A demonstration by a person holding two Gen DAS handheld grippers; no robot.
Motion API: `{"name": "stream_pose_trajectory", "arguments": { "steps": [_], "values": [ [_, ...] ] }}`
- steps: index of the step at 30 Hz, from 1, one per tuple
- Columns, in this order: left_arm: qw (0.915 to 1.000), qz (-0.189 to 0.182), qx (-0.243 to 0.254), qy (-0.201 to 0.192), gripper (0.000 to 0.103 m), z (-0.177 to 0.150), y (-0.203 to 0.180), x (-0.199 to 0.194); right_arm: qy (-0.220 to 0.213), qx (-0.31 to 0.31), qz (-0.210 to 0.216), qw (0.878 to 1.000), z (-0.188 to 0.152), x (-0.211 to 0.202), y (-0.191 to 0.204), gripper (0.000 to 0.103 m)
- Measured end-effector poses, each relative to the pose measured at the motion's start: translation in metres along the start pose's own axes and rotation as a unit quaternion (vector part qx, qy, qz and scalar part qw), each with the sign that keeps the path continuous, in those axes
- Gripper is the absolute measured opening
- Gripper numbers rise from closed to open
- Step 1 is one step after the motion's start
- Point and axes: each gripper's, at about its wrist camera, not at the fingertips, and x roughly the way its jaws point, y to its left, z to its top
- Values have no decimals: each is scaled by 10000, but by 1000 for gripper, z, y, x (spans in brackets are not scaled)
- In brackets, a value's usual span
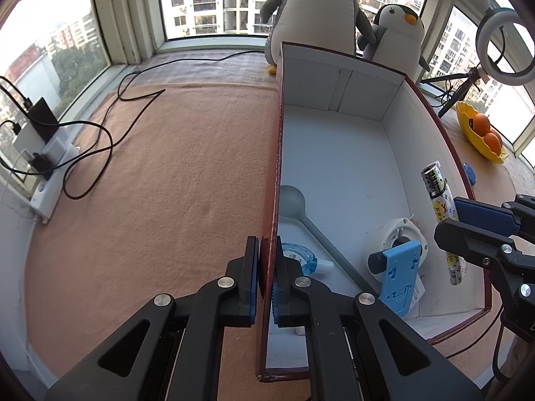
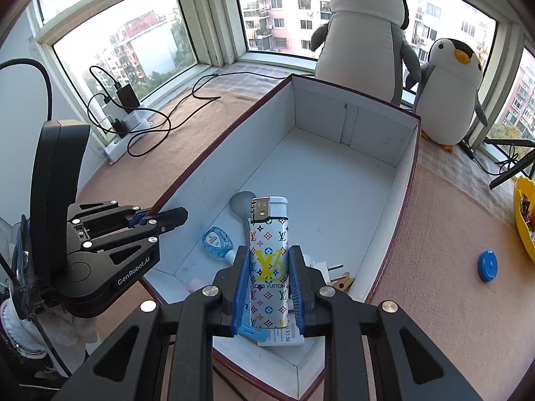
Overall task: Organize rigid objects
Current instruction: 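Carry the lighter into the box and open the right tool, then move the right tool to the blue round tape measure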
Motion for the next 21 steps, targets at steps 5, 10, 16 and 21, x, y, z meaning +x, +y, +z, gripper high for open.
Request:
{"name": "stream_pose_trajectory", "arguments": {
  "steps": [5,10,16,21],
  "values": [
    [10000,21,-15,6,5,0,1,0,-133,5,-86,9999,0,-3,0,46],
    [10000,62,0,17,5,0,-1,1,-251,187,-82,9995,-1,-10,-11,50],
    [9999,119,15,35,5,0,-3,2,-410,493,-127,9979,-5,-23,-36,56],
    [9999,159,13,56,5,0,-4,1,-502,724,-212,9959,-9,-33,-58,60]
  ]
}}
